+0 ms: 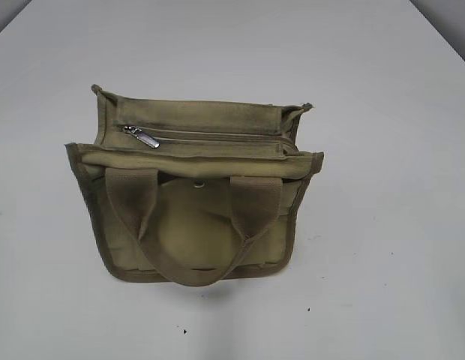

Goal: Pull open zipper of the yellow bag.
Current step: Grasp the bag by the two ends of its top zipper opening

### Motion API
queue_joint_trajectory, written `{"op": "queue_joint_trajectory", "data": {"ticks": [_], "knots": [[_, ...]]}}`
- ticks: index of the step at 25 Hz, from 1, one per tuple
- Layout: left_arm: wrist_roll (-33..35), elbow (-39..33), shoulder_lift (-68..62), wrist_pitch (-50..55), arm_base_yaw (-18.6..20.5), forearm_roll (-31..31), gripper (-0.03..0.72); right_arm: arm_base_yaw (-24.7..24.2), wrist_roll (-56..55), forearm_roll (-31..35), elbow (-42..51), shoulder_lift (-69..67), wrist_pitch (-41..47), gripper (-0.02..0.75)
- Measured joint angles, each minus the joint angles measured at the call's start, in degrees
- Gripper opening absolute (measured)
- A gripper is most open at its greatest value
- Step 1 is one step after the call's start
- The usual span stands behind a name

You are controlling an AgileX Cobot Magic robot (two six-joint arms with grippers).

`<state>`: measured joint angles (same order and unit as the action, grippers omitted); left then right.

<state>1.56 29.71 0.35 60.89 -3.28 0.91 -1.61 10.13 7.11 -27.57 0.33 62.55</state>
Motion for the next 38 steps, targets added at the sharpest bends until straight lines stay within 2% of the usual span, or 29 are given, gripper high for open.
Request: {"op": "queue_joint_trajectory", "data": {"ticks": [30,35,38], "knots": [[0.00,0.36,-0.40,-0.66,0.00,-0.32,0.241,0.00,0.00,0.06,0.00,0.00,0.00,0.482],[0.00,5.11,-8.44,-11.16,0.00,-7.84,0.241,1.09,0.55,0.86,-0.55,0.00,-1.54,0.482],[0.00,8.01,-18.05,-16.64,0.00,-15.91,0.241,1.46,2.98,1.32,-1.12,-2.95,-5.02,0.482]]}}
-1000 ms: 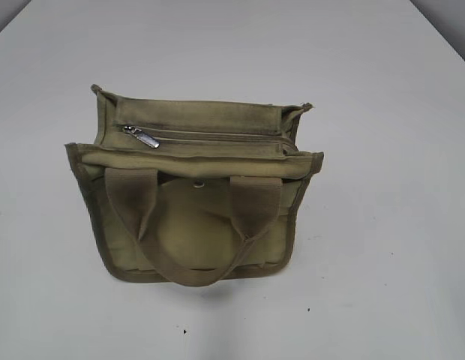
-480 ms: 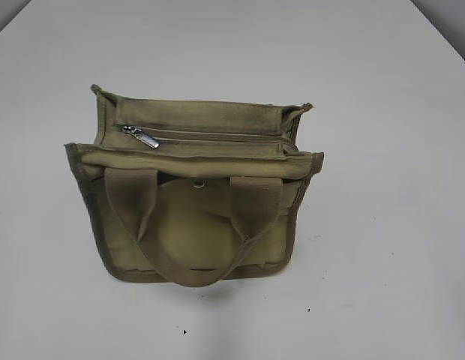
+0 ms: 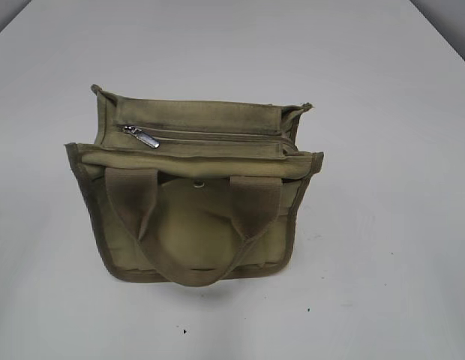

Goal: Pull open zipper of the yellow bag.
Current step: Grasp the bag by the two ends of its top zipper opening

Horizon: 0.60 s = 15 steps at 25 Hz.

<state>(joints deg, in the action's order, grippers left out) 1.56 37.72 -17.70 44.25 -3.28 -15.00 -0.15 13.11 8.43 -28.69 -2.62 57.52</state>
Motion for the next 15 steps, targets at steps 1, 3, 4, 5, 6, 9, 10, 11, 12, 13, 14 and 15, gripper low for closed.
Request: {"op": "queue_joint_trajectory", "data": {"ticks": [1,3,4,5,6,9,10,11,12,13,14,15], "knots": [[0.00,1.63,-4.80,-0.82,0.00,-4.07,0.241,0.02,0.79,0.26,0.00,-2.14,-1.11,0.482],[1.11,4.60,-12.86,-0.62,0.00,-10.53,0.241,0.33,1.95,0.95,0.00,-6.63,-3.95,0.482],[2.92,6.88,-17.38,0.23,0.00,-14.17,0.241,1.09,2.17,1.38,0.00,-8.79,-5.23,0.482],[5.14,8.86,-21.92,1.28,-0.13,-17.67,0.241,2.21,2.46,1.86,0.00,-10.45,-6.80,0.482],[6.86,10.61,-25.90,2.84,-0.27,-20.32,0.241,3.22,2.59,2.29,-0.06,-12.49,-8.29,0.482],[10.12,16.56,-39.63,8.00,-1.70,-25.57,0.242,6.22,3.00,2.78,-1.35,-19.70,-10.65,0.482],[10.54,18.19,-43.50,9.55,-2.30,-26.12,0.246,7.11,3.18,2.78,-2.33,-22.63,-10.99,0.482],[10.95,20.28,-47.16,10.80,-2.96,-26.56,0.254,7.90,3.60,2.92,-3.34,-25.64,-11.19,0.482],[11.01,21.57,-50.07,11.54,-3.52,-26.69,0.263,8.60,4.38,3.24,-4.71,-28.16,-11.35,0.482],[11.12,22.92,-53.86,12.10,-4.30,-26.82,0.275,9.15,5.15,3.56,-6.21,-31.13,-11.46,0.482],[11.22,23.92,-56.33,12.38,-4.90,-26.89,0.286,9.76,6.15,3.97,-7.55,-34.04,-11.63,0.482],[11.22,24.98,-58.60,12.43,-5.64,-26.96,0.293,10.31,7.43,4.75,-9.24,-36.43,-11.76,0.482]]}}
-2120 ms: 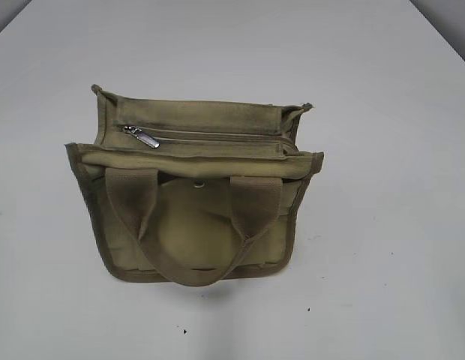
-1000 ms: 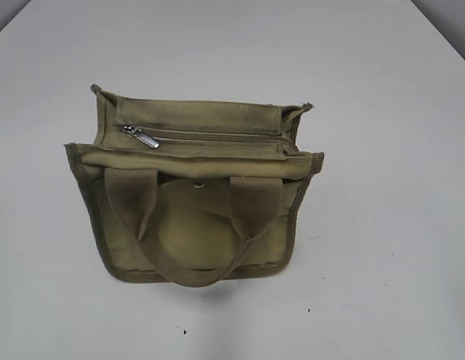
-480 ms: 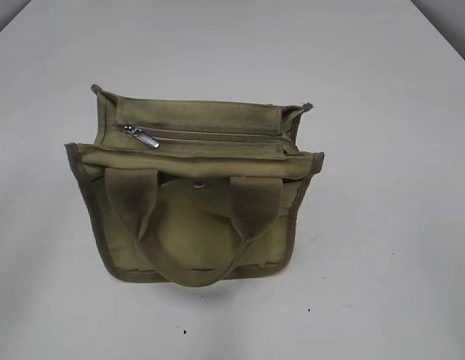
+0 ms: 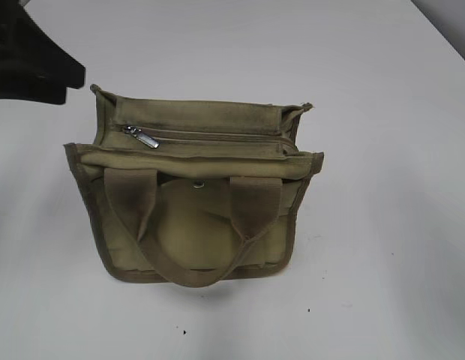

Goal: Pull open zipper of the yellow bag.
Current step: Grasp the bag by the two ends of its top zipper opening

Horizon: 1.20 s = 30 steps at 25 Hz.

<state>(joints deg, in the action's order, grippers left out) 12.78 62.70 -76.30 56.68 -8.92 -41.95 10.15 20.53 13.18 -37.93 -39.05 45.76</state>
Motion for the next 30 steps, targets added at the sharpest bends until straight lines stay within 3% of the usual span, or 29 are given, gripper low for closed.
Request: {"op": "queue_joint_trajectory", "data": {"ticks": [9,20,23,27,30], "knots": [[0.81,6.27,-13.91,-2.15,-4.02,-0.12,0.298,5.24,15.02,10.56,-13.97,-22.66,-1.68,0.482],[0.99,8.03,-18.09,-2.82,-4.92,-0.07,0.295,22.16,24.49,13.65,-29.86,-44.95,-9.21,0.482],[1.42,8.03,-18.23,-3.25,-6.53,-0.02,0.228,25.89,26.15,13.76,-34.87,-50.48,-9.98,0.482],[3.16,8.03,-18.23,-3.54,-7.68,0.10,0.034,29.46,26.89,13.83,-39.81,-56.60,-10.14,0.482],[3.20,8.03,-17.41,-3.54,-7.74,0.20,0.011,30.75,27.00,13.91,-41.00,-59.28,-10.25,0.482]]}}
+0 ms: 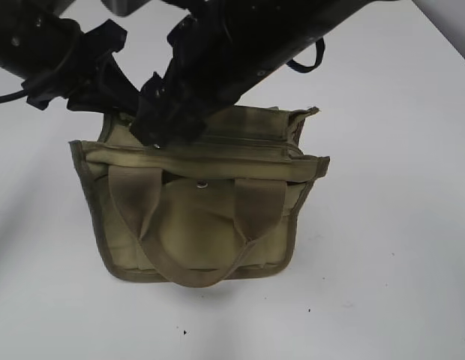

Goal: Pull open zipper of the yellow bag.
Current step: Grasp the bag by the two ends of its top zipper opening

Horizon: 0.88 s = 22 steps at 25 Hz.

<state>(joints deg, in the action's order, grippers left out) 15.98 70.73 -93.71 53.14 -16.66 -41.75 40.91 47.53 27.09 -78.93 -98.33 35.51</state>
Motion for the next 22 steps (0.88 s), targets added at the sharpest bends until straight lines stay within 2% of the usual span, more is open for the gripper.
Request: {"op": "queue_joint_trajectory", "data": {"ticks": [9,16,22], "knots": [[0.00,0.00,2.47,2.27,-0.24,-2.38,0.010,0.92,0.06,-0.05,-0.09,-2.71,-2.32,0.468],[0.00,-0.05,2.47,3.30,-0.24,-2.85,0.009,0.87,0.06,-1.11,-0.47,-4.03,-2.99,0.274],[0.00,-0.05,2.47,3.53,-0.24,-2.79,0.008,0.87,0.12,-1.30,-0.57,-4.08,-2.41,0.243]]}}
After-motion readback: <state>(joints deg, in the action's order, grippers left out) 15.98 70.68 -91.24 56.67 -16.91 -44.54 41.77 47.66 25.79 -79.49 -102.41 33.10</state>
